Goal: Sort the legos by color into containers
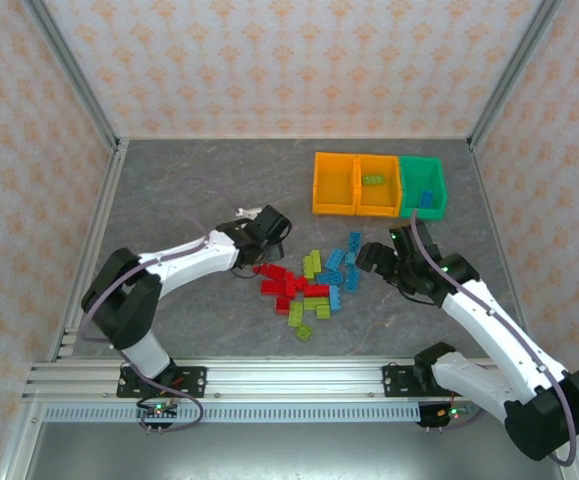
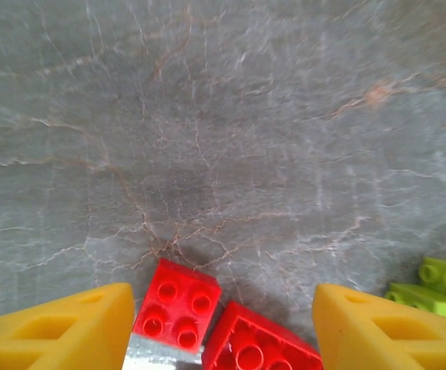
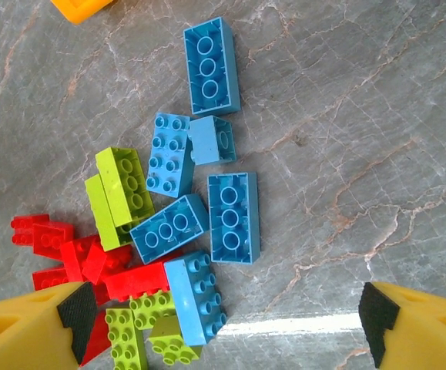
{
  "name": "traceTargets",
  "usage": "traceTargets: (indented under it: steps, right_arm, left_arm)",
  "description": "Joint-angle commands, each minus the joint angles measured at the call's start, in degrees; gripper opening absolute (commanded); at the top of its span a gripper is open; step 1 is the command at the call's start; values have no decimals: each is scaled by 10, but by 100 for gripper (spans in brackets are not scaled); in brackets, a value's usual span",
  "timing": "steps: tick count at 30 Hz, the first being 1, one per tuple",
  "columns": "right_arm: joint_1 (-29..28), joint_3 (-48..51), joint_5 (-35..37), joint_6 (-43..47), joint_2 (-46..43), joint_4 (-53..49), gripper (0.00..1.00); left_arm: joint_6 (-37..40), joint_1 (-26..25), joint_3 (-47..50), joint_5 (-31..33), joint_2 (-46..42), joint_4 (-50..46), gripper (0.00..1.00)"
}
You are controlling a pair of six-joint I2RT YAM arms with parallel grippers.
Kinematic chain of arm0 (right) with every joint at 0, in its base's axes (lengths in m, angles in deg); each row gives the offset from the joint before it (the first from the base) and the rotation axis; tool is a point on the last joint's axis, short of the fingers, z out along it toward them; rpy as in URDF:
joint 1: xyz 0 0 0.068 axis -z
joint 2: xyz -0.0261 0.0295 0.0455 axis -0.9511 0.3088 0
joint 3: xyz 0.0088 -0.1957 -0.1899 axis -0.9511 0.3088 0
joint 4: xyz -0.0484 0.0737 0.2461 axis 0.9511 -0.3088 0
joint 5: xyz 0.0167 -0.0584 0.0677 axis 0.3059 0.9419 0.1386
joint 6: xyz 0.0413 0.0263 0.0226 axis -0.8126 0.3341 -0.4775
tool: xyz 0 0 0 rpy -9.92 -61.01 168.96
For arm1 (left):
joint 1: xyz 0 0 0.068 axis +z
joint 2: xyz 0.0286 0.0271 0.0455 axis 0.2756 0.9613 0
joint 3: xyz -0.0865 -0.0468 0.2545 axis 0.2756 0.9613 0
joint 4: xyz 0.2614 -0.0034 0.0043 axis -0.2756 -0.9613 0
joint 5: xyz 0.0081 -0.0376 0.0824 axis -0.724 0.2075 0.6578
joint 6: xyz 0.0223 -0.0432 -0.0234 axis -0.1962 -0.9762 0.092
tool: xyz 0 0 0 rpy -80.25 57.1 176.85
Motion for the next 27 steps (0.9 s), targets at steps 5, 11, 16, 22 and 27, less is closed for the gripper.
traceTargets:
  steps: [5, 11, 16, 22, 27]
  right_arm:
    - [-1, 5, 16, -5, -46, -27, 90]
    - [-1, -2, 14, -2, -37, -27, 90]
    - [-1, -4, 1, -7, -35, -27, 91]
    - [-1, -4, 1, -12, -40, -29, 90]
    - [-1, -7, -1, -14, -32, -19, 91]
  left_arm:
    - [-43, 12, -10, -11, 39, 8, 64]
    - [-34, 12, 19, -20, 49, 25, 62]
    - [-32, 12, 31, -27, 58, 28, 59]
    - [-25, 11, 44, -26, 47, 16, 55]
    - [-25, 11, 68, -32, 40, 18, 51]
